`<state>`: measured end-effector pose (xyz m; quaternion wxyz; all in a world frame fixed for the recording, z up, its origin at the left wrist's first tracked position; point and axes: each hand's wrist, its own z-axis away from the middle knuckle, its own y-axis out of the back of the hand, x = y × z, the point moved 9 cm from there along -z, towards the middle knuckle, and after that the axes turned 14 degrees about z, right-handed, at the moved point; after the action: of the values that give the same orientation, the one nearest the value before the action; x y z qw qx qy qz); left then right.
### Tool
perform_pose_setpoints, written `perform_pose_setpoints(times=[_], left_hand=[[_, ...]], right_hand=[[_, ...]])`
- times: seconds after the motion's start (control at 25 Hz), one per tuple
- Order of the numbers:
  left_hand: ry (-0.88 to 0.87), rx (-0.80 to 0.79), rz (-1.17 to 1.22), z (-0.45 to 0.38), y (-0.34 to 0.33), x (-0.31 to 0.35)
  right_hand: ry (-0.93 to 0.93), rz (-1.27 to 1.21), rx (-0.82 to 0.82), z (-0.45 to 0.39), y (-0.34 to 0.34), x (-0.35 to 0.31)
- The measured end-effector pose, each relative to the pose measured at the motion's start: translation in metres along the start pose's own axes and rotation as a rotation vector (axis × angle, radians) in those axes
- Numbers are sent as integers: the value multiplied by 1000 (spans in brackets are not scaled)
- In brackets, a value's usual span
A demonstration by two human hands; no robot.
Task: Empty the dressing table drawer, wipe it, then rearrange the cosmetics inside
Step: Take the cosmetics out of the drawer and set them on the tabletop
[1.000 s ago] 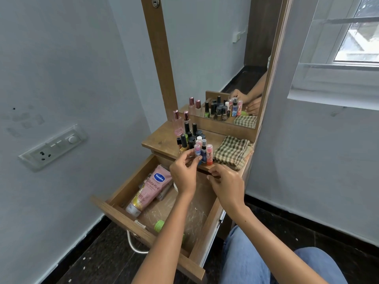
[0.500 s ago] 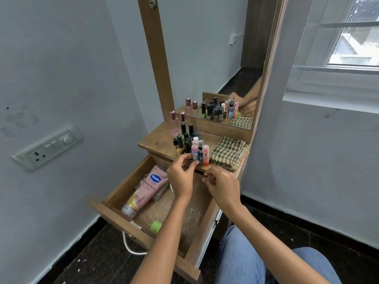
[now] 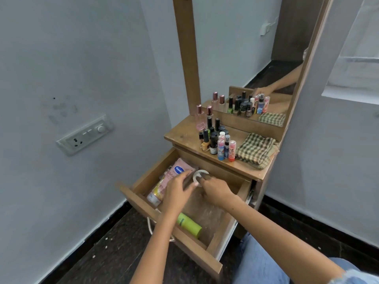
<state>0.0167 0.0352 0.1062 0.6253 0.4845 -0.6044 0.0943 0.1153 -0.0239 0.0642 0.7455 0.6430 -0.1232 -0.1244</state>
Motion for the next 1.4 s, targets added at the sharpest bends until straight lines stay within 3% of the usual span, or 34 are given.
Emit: perform_pose_setpoints(times=[0.12,0.24,0.4,0.56,0.68,0.84,1.0,1.08,1.2,1.28,1.4], left_hand=[[54,-177,-137,-2,-11,-9],[208,-518,-327,4,-23,-34],[236,-865,-485,25,-33,-35],[218,-1038,-494,36,-51,-29],[170,-1077,-540,39,-58,-32],[147,-977,-553,31,-55,-34],[21,-764,-530,19,-44,-16],[-15,-594,-367,12,-30,1],[-63,-214,-52,-2,1,28],[-104,13,19,-5,20,41],[-144,168,64,-11,31,51]], right_hand=[[-3,42,-56,-21,-15,-7],[-41,100,-33,-21,-12,-5],[-12,91,-52,-1,-17,-11],[-5,42,-60,13,-13,-11],[2,-33,-20,26,-3,-3],[-54,-189,182,57,25,19],[-64,-312,349,88,48,35],[-53,-316,405,102,59,43],[-90,-321,517,123,82,66],[-144,-352,611,132,99,88],[-270,-380,679,118,116,128]])
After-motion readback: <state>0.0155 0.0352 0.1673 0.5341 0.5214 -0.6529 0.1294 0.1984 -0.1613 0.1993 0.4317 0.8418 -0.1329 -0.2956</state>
